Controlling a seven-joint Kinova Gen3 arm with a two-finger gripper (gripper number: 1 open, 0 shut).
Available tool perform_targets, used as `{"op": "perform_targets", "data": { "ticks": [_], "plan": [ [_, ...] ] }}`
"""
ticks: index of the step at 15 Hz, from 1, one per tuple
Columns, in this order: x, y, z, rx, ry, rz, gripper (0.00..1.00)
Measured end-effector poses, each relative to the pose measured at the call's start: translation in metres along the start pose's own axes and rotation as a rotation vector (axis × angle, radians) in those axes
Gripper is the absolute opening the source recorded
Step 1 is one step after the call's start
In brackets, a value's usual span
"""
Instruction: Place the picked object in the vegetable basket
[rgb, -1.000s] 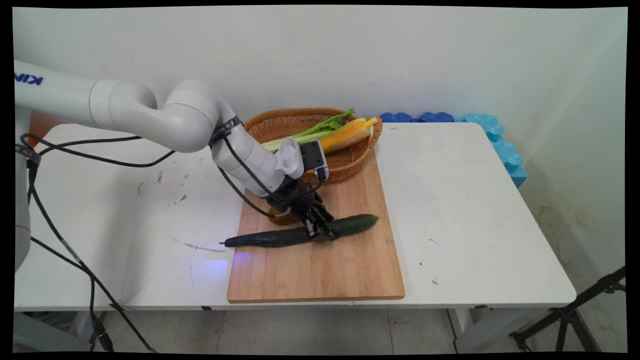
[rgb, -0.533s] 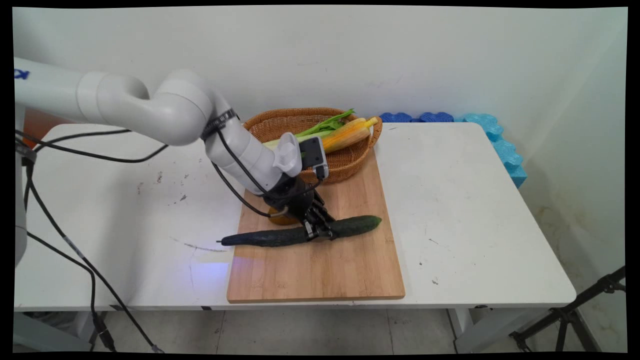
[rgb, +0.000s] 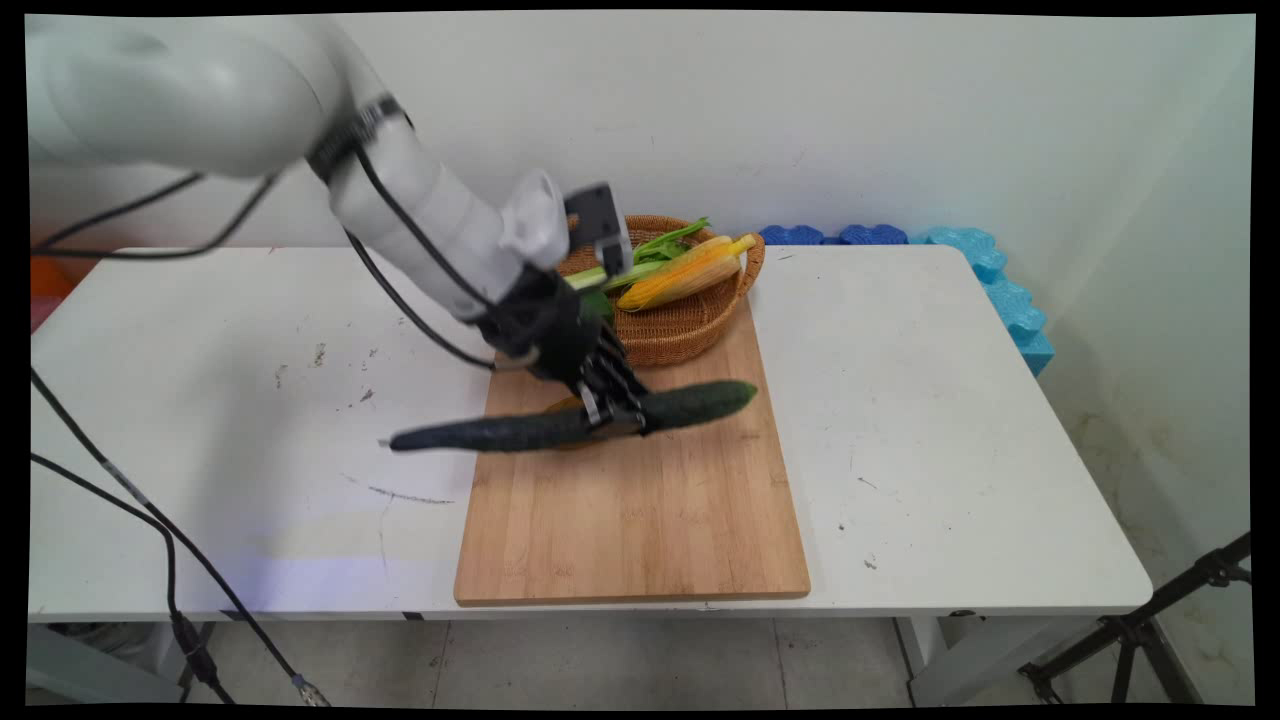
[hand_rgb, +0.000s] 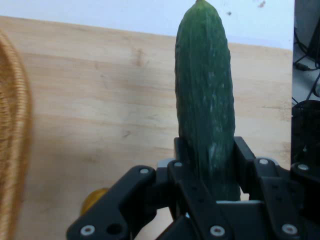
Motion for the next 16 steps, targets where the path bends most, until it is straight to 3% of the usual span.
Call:
{"op": "perform_targets", "data": {
  "ticks": [5,8,12,16],
  "plan": [
    [0.029,-0.028,-0.054,0.070,0.001,-0.050,0.00],
    [0.043,-0.064,-0.070,0.134,-0.003,-0.090,0.00],
    [0.049,-0.103,-0.070,0.200,-0.019,-0.133,0.00],
    [0.049,-0.149,-0.048,0.256,-0.040,-0.192,0.00]
  ]
}}
